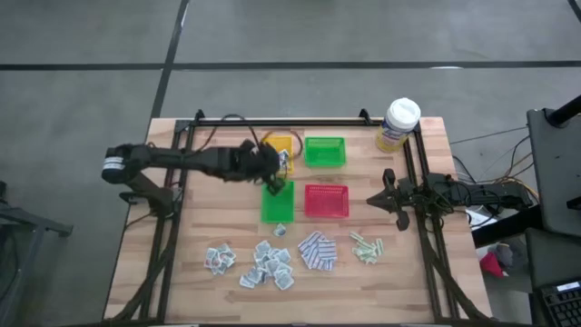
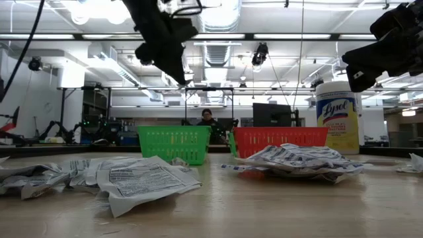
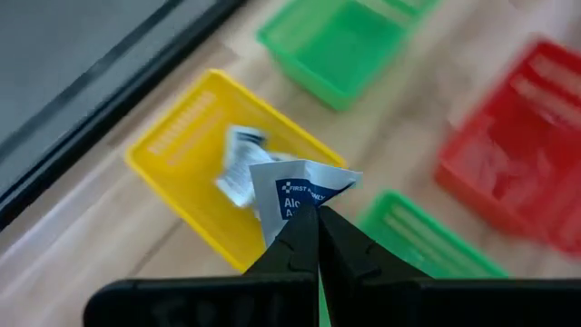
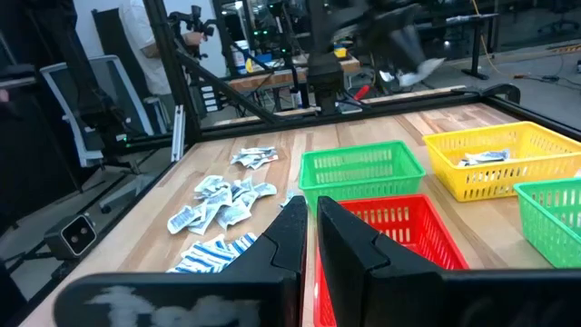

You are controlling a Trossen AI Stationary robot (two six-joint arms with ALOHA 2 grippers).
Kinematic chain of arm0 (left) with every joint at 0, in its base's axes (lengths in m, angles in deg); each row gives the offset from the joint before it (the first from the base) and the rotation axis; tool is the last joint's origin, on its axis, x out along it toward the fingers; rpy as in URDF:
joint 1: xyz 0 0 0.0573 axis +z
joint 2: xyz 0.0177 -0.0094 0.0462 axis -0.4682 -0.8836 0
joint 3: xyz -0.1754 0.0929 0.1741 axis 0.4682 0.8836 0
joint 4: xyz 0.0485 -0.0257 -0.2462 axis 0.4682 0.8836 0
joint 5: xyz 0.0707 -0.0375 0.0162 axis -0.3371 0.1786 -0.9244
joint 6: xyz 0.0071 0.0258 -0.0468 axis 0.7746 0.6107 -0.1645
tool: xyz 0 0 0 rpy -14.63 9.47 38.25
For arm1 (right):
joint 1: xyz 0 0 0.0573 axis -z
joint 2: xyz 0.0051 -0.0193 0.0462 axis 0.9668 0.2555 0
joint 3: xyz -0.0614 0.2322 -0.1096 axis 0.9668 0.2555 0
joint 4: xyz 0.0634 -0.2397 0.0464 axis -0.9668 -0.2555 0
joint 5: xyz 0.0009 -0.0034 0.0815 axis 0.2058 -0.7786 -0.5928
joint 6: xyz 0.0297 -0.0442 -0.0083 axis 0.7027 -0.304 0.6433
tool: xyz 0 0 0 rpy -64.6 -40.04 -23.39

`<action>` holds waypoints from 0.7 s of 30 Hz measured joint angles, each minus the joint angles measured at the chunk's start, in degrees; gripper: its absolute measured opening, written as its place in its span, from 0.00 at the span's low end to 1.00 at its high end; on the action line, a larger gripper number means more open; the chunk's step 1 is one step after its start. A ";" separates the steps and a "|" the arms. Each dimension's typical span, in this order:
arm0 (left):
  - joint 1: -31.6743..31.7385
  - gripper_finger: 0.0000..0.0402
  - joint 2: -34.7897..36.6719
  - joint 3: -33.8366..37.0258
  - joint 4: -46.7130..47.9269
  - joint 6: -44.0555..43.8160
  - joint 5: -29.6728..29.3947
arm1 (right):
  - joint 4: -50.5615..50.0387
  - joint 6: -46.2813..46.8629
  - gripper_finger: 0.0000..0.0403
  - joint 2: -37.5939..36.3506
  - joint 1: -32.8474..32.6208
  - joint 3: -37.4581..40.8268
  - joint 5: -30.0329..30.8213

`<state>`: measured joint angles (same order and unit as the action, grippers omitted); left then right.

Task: Pick & Place First Aid Supplies
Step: Put the blue alcohol pad into the yellow bin

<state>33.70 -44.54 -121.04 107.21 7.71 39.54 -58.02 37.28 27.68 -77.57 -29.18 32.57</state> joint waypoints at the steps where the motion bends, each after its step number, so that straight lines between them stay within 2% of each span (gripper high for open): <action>1: 1.23 0.00 0.00 0.00 -0.36 -1.18 0.20 | 0.00 0.02 0.07 0.00 0.02 0.00 0.00; 8: 8.80 0.00 -1.49 0.04 -4.50 -4.24 5.74 | 0.00 0.02 0.07 0.00 0.00 0.01 0.00; 13: 13.01 0.00 -6.58 -0.36 -7.34 -2.59 11.56 | 0.00 0.02 0.07 -0.02 0.02 0.00 0.02; 21: 16.67 0.00 -16.31 -5.87 -7.18 3.76 15.97 | 0.00 0.02 0.07 0.00 0.00 0.01 0.02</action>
<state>50.37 -60.85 -126.91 100.03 11.47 55.51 -58.02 37.30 27.68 -77.57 -29.17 32.59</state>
